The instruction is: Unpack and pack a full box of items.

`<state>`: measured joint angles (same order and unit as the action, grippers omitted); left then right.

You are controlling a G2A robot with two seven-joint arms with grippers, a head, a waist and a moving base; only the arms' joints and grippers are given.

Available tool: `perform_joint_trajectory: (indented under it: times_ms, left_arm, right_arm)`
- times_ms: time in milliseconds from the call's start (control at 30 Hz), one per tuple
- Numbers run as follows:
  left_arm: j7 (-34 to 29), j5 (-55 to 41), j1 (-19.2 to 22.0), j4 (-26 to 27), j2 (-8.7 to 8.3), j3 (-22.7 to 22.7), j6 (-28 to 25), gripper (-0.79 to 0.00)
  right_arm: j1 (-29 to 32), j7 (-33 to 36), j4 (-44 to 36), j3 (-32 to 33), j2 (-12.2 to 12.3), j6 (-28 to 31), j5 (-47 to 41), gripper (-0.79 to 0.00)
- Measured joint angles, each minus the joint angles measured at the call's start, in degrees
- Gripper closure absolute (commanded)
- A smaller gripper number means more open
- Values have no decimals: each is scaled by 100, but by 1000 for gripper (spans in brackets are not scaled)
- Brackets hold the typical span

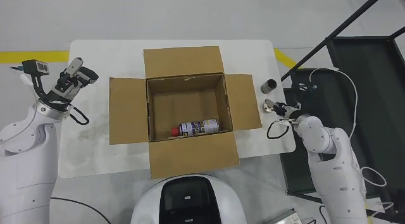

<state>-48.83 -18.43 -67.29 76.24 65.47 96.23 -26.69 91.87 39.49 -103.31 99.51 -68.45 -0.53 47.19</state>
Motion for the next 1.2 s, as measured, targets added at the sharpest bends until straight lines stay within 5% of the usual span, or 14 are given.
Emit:
perform_joint_trajectory:
  times_ms: [267, 567, 1100, 1200]
  left_arm:
    - [0, 0, 0, 0, 0, 0, 0, -785]
    - [0, 0, 0, 0, 0, 0, 0, -785]
    - [0, 0, 0, 0, 0, 0, 0, -785]
    - [0, 0, 0, 0, 0, 0, 0, -785]
  right_arm:
    - [-299, 588, -1129, -657, 75, 1245, 515, -785]
    - [-1616, 1454, -873, -1940, 96, 2511, 613, -785]
    - [-1671, 1491, -795, -2062, 98, 2532, 675, -785]
    - [-1969, 1435, -684, -2405, 101, 3001, 912, -785]
